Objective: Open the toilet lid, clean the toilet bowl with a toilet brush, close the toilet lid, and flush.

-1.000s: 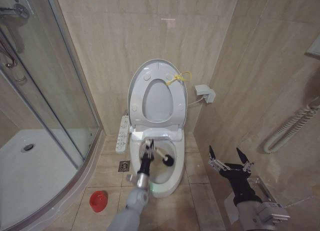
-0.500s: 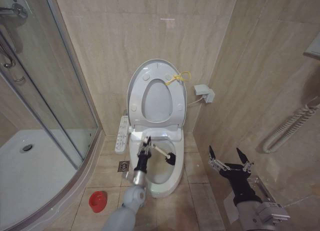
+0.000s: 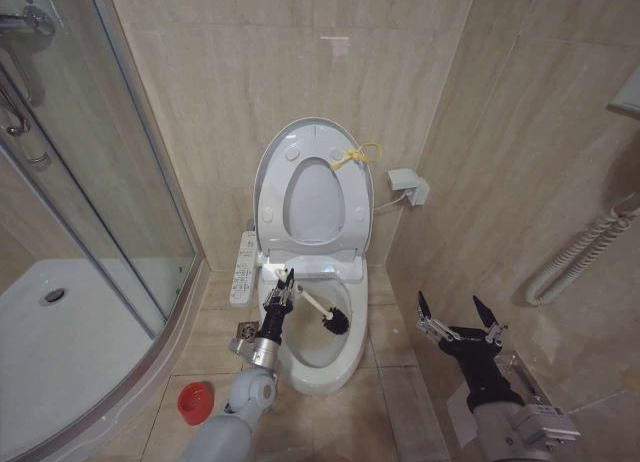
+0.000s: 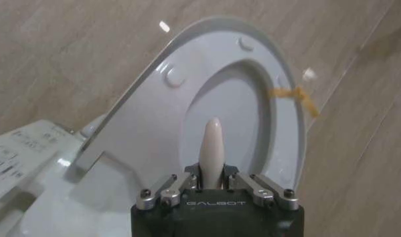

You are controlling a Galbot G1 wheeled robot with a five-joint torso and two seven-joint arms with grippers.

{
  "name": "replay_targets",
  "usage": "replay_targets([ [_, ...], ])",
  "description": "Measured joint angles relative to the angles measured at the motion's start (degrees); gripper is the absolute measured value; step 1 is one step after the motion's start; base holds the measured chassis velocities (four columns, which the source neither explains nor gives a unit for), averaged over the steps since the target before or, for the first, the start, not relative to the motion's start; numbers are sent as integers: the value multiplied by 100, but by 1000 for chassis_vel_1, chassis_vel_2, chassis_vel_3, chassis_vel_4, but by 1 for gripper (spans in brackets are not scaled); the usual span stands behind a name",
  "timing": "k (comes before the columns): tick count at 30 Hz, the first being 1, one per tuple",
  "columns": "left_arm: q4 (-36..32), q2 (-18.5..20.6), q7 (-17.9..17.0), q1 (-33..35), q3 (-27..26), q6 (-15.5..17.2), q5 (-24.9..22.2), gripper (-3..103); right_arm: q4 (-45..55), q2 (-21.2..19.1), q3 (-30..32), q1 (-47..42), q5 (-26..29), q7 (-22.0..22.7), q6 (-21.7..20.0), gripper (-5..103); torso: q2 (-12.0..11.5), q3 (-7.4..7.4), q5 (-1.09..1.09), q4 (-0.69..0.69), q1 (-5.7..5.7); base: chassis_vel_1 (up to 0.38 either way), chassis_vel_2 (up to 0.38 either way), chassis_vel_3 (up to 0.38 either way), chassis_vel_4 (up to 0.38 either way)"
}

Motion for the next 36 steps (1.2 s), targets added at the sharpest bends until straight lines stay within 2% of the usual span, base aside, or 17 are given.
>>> replay_targets([
  [3,2,83,-59,121,30,64,112,22,0,0,-1,0,0,0,0,100,0,0,1,1,0,0,0,0,0],
  [9,755,108,214,210,34,35,506,22,0,0,0,0,-1,0,0,100,0,0,-1,3,0,0,0,0,0],
  [14,1370,65,422,-76,127,-4,1123,22,0,0,0,0,0,0,0,100,0,0,1,0,0,0,0,0,0],
  [16,1368,45,431,-114,152,-15,1050,22,0,0,0,0,0,0,0,100,0,1,1,-1,0,0,0,0,0],
  [19,1057,-45,414,-163,198,16,339,22,0,0,0,0,0,0,0,100,0,1,1,0,0,0,0,0,0],
  [20,1057,-45,414,-163,198,16,339,22,0,0,0,0,0,0,0,100,0,1,1,0,0,0,0,0,0],
  [23,695,-64,350,-160,220,116,-80,22,0,0,0,0,0,0,0,100,0,0,2,0,0,0,0,0,0],
  [26,726,-58,348,-149,230,138,-58,22,0,0,0,0,0,0,0,100,0,0,2,2,0,0,0,0,0],
  [29,1095,-83,401,-103,225,138,104,22,0,0,0,0,0,0,0,100,0,1,1,2,0,0,0,0,0],
  [32,1194,-87,444,-29,224,142,142,22,0,0,0,0,0,0,0,100,0,0,1,2,-1,0,0,0,0],
  [36,887,59,757,215,229,220,42,22,0,0,0,0,0,0,0,100,0,0,1,1,0,0,0,0,0],
])
